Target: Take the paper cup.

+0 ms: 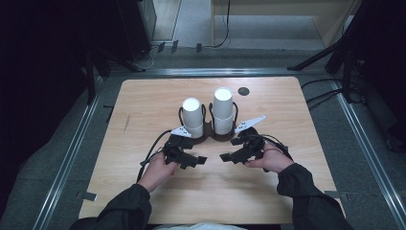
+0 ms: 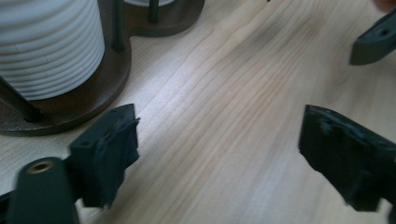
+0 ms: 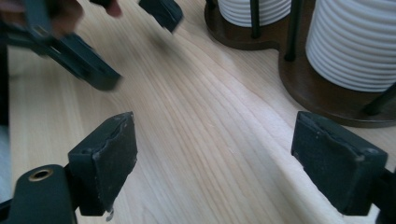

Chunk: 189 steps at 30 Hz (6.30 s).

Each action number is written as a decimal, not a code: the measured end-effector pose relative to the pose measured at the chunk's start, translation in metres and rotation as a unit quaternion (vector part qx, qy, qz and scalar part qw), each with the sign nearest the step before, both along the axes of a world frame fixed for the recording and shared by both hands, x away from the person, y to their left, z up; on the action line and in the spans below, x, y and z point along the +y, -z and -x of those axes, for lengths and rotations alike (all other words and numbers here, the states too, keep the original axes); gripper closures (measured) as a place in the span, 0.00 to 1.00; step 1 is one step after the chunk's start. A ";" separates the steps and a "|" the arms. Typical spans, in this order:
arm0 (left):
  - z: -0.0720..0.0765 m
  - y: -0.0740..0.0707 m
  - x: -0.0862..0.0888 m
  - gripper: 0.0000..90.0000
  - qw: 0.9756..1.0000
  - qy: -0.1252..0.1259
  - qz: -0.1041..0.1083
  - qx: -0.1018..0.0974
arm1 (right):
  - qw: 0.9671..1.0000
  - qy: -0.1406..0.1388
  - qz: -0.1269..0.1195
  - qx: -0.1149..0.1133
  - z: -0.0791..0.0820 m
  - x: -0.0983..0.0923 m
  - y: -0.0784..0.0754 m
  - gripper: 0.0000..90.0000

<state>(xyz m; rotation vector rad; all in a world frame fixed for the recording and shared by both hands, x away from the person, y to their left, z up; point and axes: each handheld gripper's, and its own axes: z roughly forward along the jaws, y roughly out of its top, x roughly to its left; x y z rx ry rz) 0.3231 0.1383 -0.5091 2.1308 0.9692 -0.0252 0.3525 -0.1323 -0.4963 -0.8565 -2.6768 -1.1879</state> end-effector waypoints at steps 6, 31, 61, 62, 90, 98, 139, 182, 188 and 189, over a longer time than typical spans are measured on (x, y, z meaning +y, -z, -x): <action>-0.001 -0.005 0.008 0.13 1.000 0.013 0.008 0.010 | 0.999 -0.032 0.010 -0.007 0.000 -0.002 -0.003 0.22; -0.004 -0.011 0.012 0.33 0.999 0.042 -0.016 -0.007 | 0.999 -0.042 0.018 -0.014 -0.003 -0.008 -0.005 0.47; -0.001 -0.026 -0.013 0.59 0.999 0.022 -0.004 -0.043 | 0.997 -0.023 0.027 -0.064 -0.024 -0.038 -0.043 0.40; -0.002 -0.027 -0.015 0.59 0.999 0.021 -0.003 -0.042 | 0.997 -0.022 0.029 -0.066 -0.026 -0.039 -0.045 0.40; -0.025 -0.038 -0.064 0.82 0.994 -0.079 0.016 -0.079 | 0.993 -0.003 0.014 -0.114 -0.079 -0.021 -0.112 0.29; -0.034 -0.038 -0.082 0.86 0.989 -0.121 -0.015 -0.087 | 0.993 0.020 0.016 -0.114 -0.094 0.003 -0.114 0.27; -0.040 -0.038 -0.088 0.94 0.984 -0.145 -0.011 -0.104 | 0.993 0.018 0.033 -0.115 -0.097 0.024 -0.129 0.37; -0.029 -0.046 -0.076 0.80 0.998 -0.048 0.011 -0.040 | 0.991 -0.002 0.025 -0.135 -0.039 -0.018 -0.194 0.37; -0.025 -0.051 -0.061 0.72 0.999 -0.011 0.018 -0.035 | 0.991 -0.011 0.021 -0.128 -0.024 -0.025 -0.179 0.37; -0.025 -0.052 -0.058 0.71 0.999 -0.002 0.027 -0.032 | 0.992 -0.012 0.020 -0.128 -0.022 -0.025 -0.177 0.37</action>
